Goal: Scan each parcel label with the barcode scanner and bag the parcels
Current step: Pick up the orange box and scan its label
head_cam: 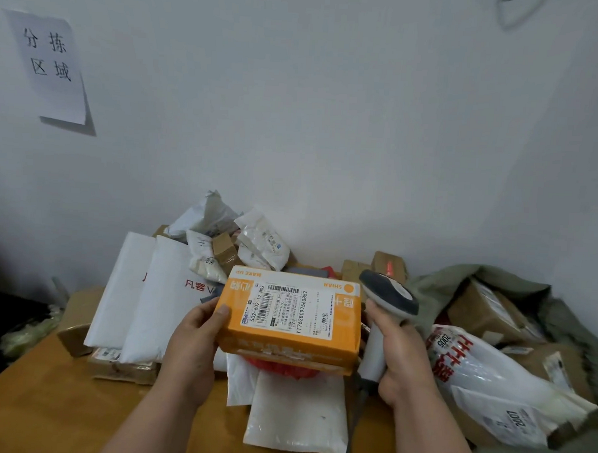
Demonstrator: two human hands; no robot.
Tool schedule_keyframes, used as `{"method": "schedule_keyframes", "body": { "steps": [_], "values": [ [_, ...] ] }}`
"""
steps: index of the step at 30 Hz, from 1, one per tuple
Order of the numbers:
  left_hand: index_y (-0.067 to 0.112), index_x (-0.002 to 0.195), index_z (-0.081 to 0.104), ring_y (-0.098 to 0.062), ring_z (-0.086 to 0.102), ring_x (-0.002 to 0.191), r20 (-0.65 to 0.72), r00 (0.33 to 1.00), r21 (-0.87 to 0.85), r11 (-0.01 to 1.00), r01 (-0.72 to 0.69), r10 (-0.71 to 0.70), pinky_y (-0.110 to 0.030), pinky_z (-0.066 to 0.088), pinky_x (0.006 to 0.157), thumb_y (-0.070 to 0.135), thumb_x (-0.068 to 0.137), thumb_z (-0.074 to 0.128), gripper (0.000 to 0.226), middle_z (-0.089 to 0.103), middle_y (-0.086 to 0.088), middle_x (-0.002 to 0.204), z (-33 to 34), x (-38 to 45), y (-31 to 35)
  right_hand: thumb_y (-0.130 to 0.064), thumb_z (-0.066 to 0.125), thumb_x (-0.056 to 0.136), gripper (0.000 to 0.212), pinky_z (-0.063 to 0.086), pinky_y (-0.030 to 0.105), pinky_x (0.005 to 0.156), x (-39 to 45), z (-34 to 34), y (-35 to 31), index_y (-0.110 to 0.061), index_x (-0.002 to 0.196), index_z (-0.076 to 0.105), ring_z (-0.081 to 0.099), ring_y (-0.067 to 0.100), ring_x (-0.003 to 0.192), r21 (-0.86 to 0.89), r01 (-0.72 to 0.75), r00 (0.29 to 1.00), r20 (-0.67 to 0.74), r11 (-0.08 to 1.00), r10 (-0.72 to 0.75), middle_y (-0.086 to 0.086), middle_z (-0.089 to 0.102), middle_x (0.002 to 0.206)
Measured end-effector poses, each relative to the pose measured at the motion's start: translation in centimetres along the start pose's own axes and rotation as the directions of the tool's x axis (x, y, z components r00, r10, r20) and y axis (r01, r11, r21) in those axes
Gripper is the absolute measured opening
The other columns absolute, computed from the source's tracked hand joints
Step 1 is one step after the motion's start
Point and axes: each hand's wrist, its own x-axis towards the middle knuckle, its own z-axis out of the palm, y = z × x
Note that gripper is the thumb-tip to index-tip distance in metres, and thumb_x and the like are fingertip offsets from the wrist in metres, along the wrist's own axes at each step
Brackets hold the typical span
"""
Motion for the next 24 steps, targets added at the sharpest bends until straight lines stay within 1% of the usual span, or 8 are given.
{"method": "schedule_keyframes", "body": {
  "steps": [3,6,7,8,10,14,20,24],
  "values": [
    [0.032,0.114,0.065,-0.017,0.056,0.110,0.017,1.000,-0.029,0.999,0.022,-0.021,-0.041,0.039,0.094,0.029,0.094,0.063,0.020,0.067,0.006,0.115,0.4,-0.6,0.1,-0.044,0.080,0.072,0.043,0.059,0.038,0.059,-0.2,-0.3,0.3,-0.030,0.109,0.062,0.077,0.020,0.071,-0.015,0.004,1.000,-0.019,1.000,-0.004,-0.002,0.078,0.078],
    [0.030,0.119,0.063,-0.019,0.059,0.105,0.098,0.990,-0.136,0.984,0.112,-0.099,-0.050,0.052,0.081,0.036,0.086,0.067,0.034,0.067,0.000,0.118,0.6,-0.8,0.5,-0.038,0.077,0.083,0.030,0.057,0.034,0.050,-0.4,-1.0,0.6,-0.027,0.106,0.062,0.076,0.022,0.067,0.023,-0.034,0.999,-0.028,0.999,0.035,0.001,0.078,0.076],
    [0.029,0.119,0.063,-0.023,0.059,0.109,0.120,0.987,-0.153,0.981,0.122,-0.104,-0.053,0.052,0.083,0.038,0.081,0.068,0.040,0.066,-0.004,0.120,0.6,-0.9,0.5,-0.038,0.077,0.083,0.029,0.057,0.034,0.050,-0.5,-1.1,0.8,-0.026,0.105,0.063,0.076,0.022,0.068,0.021,-0.040,0.999,-0.029,0.999,0.040,0.002,0.078,0.076],
    [0.030,0.119,0.062,-0.026,0.059,0.113,0.139,0.986,-0.148,0.983,0.110,-0.090,-0.052,0.052,0.085,0.039,0.078,0.069,0.043,0.065,-0.006,0.122,0.5,-0.9,0.5,-0.038,0.077,0.083,0.029,0.058,0.035,0.052,-0.5,-1.2,0.9,-0.026,0.105,0.064,0.077,0.023,0.069,0.019,-0.043,0.999,-0.033,0.999,0.044,0.003,0.078,0.077],
    [0.033,0.120,0.058,-0.025,0.059,0.116,0.159,0.987,-0.119,0.991,0.056,-0.037,-0.042,0.052,0.081,0.041,0.075,0.070,0.047,0.064,-0.004,0.124,0.7,-1.2,0.2,-0.039,0.077,0.082,0.031,0.058,0.037,0.057,-0.6,-1.3,1.0,-0.027,0.107,0.064,0.077,0.025,0.073,0.026,-0.049,0.997,-0.050,0.998,0.050,0.003,0.079,0.080],
    [0.034,0.124,0.051,-0.018,0.057,0.114,0.148,0.989,-0.172,0.985,0.028,-0.002,-0.030,0.047,0.082,0.046,0.073,0.070,0.056,0.062,0.002,0.122,1.1,-1.3,-0.7,-0.037,0.079,0.081,0.034,0.057,0.035,0.054,-0.8,-1.0,0.9,-0.030,0.109,0.063,0.074,0.028,0.088,0.039,-0.042,0.995,-0.090,0.998,0.045,0.004,0.077,0.092],
    [0.031,0.135,0.038,-0.020,0.060,0.112,0.062,0.998,-0.293,0.956,0.019,-0.001,-0.032,0.051,0.079,0.037,0.068,0.076,0.077,0.059,-0.002,0.127,2.6,-0.8,-1.0,-0.033,0.078,0.082,0.029,0.054,0.030,0.054,-1.1,0.2,1.0,-0.031,0.106,0.062,0.071,0.023,0.088,0.030,-0.005,0.997,-0.073,1.000,0.008,0.002,0.074,0.097],
    [0.044,0.141,0.029,-0.023,0.063,0.107,0.015,1.000,-0.307,0.952,0.007,-0.002,-0.043,0.057,0.072,0.038,0.060,0.082,0.097,0.059,0.003,0.125,3.5,-0.3,-0.6,-0.032,0.079,0.081,0.029,0.055,0.027,0.047,-1.2,0.6,1.6,-0.030,0.106,0.064,0.073,0.019,0.080,0.033,0.001,0.998,-0.058,0.999,0.000,-0.002,0.078,0.083]
  ]
}}
